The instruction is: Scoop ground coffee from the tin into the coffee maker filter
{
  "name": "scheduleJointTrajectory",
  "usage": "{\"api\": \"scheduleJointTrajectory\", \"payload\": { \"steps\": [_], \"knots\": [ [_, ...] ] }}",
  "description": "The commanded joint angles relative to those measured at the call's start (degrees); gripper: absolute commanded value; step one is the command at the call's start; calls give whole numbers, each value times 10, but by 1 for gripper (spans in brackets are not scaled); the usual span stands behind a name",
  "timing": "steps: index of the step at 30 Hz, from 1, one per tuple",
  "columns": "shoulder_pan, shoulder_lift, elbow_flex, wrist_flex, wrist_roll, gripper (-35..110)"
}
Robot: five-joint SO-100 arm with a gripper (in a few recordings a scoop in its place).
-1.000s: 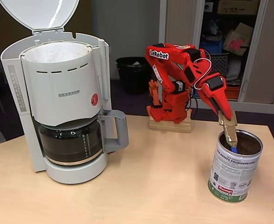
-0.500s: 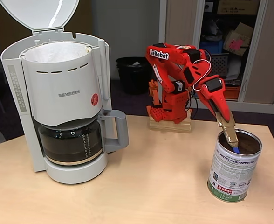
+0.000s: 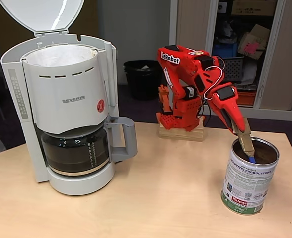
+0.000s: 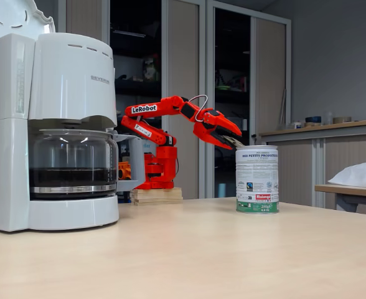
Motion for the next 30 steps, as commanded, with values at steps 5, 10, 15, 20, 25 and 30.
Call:
{"api": "scheduleJointTrajectory", "payload": {
  "steps": [5, 10, 15, 20, 25, 30],
  "knots": [
    [-16, 9, 1, 11, 17, 19],
    [-3, 26, 22, 12, 26, 20],
    [12, 51, 44, 18, 23, 20],
    [32, 79, 52, 42, 4, 20],
    [59, 91, 4, 115, -34, 19],
    [112, 91, -51, 181, -105, 0]
  ]
}}
